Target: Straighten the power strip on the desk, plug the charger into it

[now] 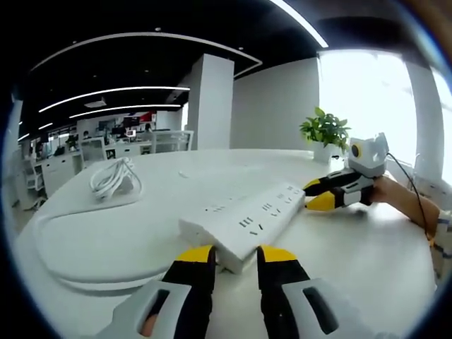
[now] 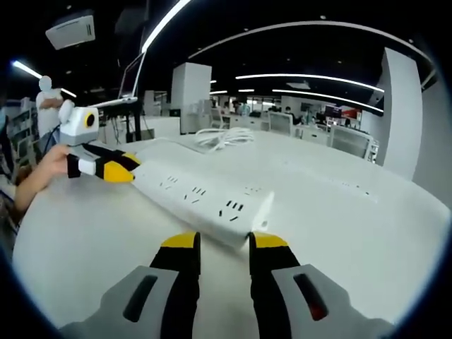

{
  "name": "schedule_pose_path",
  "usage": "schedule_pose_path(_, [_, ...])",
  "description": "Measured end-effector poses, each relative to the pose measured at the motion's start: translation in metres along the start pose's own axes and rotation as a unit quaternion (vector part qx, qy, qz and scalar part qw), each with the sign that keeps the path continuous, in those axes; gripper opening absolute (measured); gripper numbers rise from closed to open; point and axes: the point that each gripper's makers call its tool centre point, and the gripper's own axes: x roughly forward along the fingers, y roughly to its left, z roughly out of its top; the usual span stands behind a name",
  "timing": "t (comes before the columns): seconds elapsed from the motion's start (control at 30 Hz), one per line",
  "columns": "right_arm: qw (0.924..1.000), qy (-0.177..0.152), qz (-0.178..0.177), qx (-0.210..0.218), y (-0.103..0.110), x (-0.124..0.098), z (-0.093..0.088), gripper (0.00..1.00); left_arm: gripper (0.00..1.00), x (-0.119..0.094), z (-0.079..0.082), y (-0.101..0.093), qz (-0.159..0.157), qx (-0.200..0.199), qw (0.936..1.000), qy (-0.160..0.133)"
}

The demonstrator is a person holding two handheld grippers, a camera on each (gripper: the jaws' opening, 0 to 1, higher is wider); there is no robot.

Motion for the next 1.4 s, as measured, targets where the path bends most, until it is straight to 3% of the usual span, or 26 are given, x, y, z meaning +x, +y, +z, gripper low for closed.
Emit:
schedule_pose_path(0.57, [0.9999,0.003,-0.012,0.008,0.010,-0.010,-0.003,0.27,0.24,-0.003,-0.001,-0.002,-0.003,0.002,1.0000,0.005])
schedule_pose_path(1.4, [0.9986,-0.006,-0.042,0.030,0.007,-0.020,-0.006,0.26,0.24,-0.003,0.001,-0.010,-0.001,0.015,0.9997,0.020])
